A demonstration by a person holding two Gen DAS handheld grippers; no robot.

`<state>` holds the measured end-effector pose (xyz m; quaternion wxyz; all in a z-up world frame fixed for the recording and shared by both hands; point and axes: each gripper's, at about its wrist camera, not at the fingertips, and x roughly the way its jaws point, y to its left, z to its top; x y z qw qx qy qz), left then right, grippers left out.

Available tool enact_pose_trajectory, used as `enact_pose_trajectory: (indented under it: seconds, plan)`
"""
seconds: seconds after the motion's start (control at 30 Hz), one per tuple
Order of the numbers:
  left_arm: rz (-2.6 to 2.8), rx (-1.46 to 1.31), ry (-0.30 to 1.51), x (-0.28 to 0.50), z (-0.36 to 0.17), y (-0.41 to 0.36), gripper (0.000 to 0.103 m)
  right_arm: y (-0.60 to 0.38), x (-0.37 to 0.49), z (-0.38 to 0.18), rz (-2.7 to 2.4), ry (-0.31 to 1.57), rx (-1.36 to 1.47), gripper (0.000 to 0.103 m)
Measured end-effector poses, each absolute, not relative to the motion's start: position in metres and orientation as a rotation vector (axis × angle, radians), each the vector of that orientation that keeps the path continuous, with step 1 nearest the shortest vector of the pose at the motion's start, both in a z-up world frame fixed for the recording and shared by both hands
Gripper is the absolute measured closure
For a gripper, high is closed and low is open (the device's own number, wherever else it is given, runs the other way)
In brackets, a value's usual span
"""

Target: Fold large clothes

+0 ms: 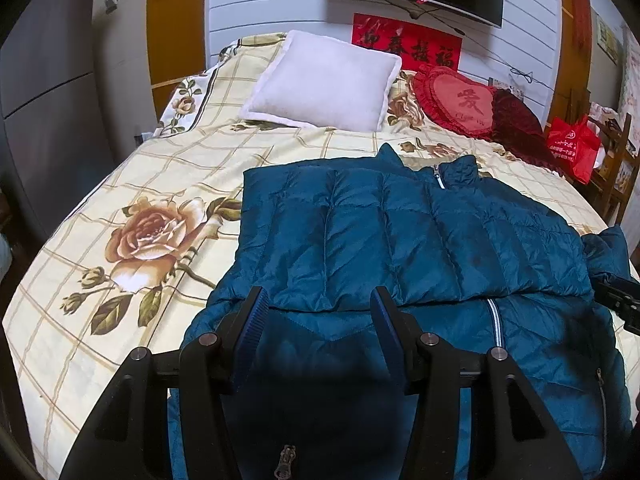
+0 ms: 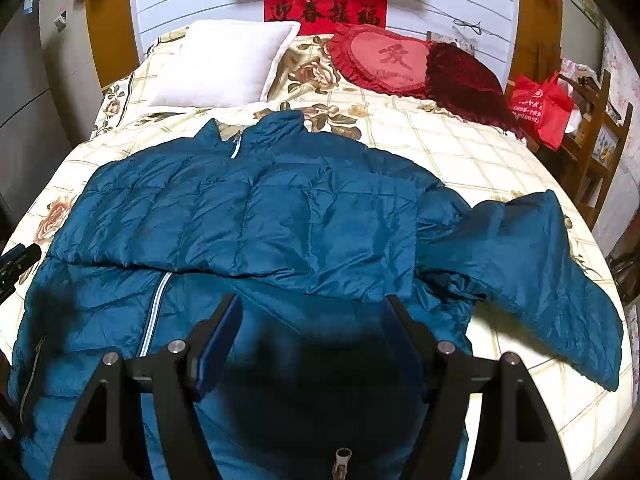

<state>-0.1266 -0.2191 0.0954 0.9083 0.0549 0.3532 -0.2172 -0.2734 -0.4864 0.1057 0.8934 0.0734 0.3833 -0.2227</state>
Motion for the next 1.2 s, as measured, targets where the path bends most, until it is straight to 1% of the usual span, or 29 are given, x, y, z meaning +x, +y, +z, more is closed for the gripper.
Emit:
enact_pose_trajectory:
  seconds: [0.3, 0.8, 1.2]
  plan:
    - [-0.453, 0.094, 0.74, -0.129, 0.096, -0.22, 0.039, -0.492, -0.284, 0.101, -0.49, 0.822, 0.123, 0.028]
    - [-0.491, 0.09, 0.726, -0.165, 0.106, -0.233, 0.039, -0.48, -0.304, 0.101, -0.472, 0.822, 0.115, 0.027]
    - [-0.503, 0.102, 0.738, -0.186, 0.099, -0.244, 0.039, -0.48, -0.32, 0.103, -0.477, 0.81, 0.117, 0.025]
